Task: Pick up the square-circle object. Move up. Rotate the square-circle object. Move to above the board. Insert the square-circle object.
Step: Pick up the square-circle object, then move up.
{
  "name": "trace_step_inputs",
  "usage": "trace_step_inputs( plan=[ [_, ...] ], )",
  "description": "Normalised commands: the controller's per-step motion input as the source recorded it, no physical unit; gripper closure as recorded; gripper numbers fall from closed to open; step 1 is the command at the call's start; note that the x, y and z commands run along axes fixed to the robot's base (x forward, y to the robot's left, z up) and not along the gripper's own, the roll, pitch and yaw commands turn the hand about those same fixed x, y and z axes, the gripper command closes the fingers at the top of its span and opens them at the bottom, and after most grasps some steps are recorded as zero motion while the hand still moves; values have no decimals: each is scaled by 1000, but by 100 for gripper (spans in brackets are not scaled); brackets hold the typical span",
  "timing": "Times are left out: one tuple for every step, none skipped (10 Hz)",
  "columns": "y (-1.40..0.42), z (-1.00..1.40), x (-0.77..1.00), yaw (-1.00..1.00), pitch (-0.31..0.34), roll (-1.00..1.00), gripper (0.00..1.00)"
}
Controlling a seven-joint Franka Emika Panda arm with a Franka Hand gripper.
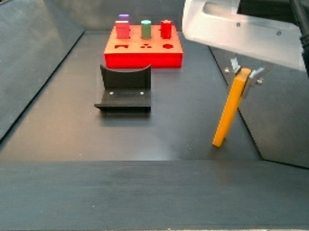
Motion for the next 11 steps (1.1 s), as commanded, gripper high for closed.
trace_step_inputs(
  plan=[
    [0, 0, 0, 0, 0, 0, 100],
    [0, 0, 0, 0, 0, 0, 100],
    [0, 0, 0, 0, 0, 0, 100],
    [0, 0, 0, 0, 0, 0, 100],
    [0, 0, 0, 0, 0, 0, 100],
    [0, 0, 0, 0, 0, 0, 100],
    [0, 0, 0, 0, 0, 0, 100],
    [0, 0, 0, 0, 0, 0, 100],
    [0, 833, 0, 0, 0, 0, 100],
    [-9, 796, 0, -24, 20, 2, 100],
    [0, 666, -19, -26, 59, 22, 100]
  ],
)
